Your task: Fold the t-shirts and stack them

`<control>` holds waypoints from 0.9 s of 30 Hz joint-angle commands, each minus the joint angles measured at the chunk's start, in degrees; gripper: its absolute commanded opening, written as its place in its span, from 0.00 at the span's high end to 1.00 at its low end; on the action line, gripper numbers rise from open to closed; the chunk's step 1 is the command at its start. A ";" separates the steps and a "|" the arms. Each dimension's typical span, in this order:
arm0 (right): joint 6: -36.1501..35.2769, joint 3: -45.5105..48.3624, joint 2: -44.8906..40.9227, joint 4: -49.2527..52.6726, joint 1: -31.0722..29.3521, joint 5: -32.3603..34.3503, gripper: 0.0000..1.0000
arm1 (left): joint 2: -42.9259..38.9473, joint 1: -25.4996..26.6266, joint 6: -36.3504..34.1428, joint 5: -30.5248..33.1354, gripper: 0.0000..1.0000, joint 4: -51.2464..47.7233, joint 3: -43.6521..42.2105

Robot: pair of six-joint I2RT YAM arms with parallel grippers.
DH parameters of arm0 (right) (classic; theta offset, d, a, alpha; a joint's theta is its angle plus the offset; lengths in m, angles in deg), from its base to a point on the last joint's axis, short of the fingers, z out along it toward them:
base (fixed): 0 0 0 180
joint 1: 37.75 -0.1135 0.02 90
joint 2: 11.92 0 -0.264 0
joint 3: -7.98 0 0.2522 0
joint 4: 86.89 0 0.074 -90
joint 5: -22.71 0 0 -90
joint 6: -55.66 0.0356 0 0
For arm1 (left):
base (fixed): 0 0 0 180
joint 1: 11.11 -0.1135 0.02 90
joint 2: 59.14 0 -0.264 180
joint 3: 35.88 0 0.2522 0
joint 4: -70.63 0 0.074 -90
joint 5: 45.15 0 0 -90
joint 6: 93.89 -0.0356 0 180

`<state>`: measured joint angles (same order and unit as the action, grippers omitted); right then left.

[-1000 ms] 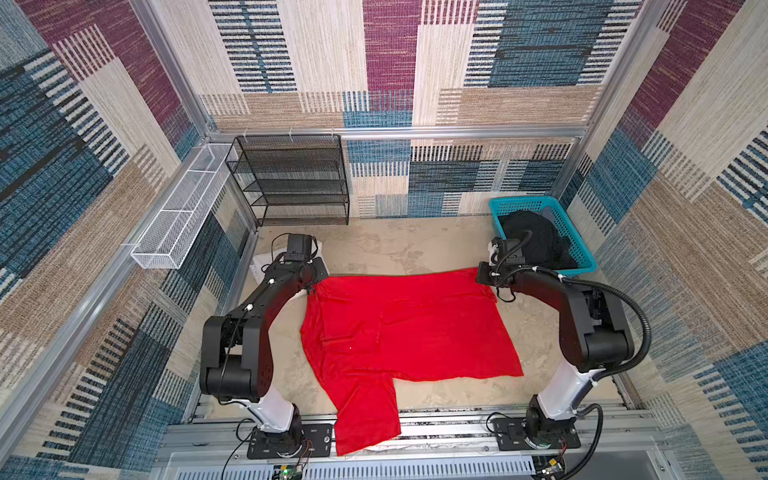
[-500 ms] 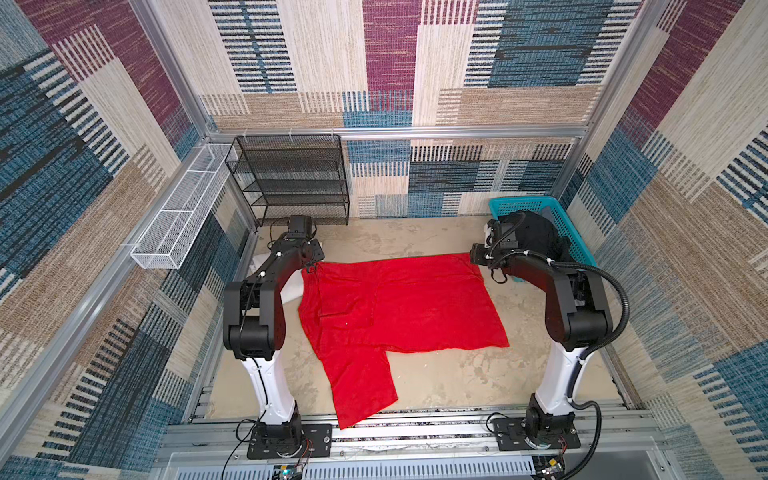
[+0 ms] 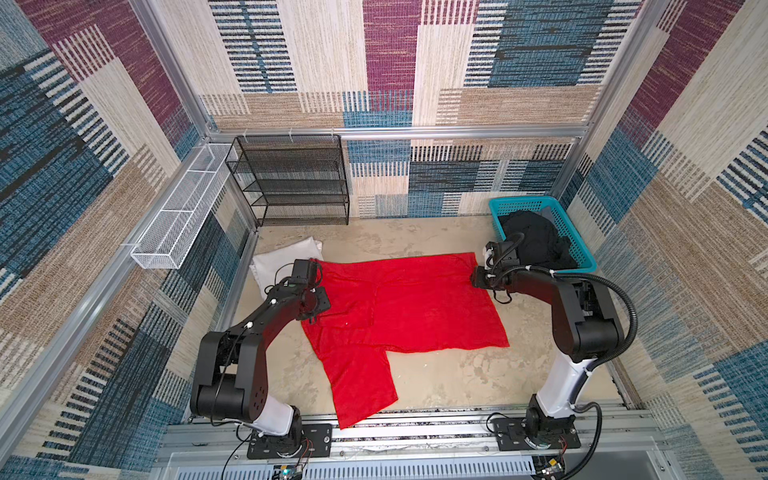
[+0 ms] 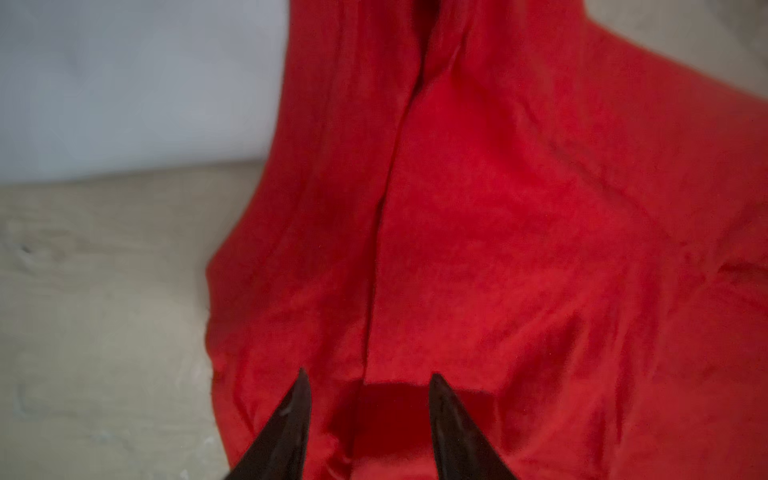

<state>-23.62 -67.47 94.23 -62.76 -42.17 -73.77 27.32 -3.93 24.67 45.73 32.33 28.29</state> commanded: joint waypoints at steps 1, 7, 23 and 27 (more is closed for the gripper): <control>0.73 0.58 -1.44 -0.70 0.03 -0.64 0.48 | -1.41 0.77 2.08 -2.11 0.52 0.79 -2.32; 0.90 2.47 -4.37 -0.12 -0.21 -1.87 0.48 | -0.68 1.08 1.49 -2.23 0.59 -0.09 -2.23; 4.35 3.61 -11.17 2.06 -12.89 -8.28 0.49 | -12.95 2.83 6.63 -9.22 1.00 -8.02 -3.31; 7.39 4.29 -12.15 -0.20 -17.06 -10.42 0.49 | -16.55 3.65 7.98 -9.68 1.00 -12.92 -3.06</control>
<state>-19.31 -63.38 82.99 -60.39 -57.54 -81.90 12.59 -0.63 29.45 37.54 24.62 25.08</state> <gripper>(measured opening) 0.507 0.056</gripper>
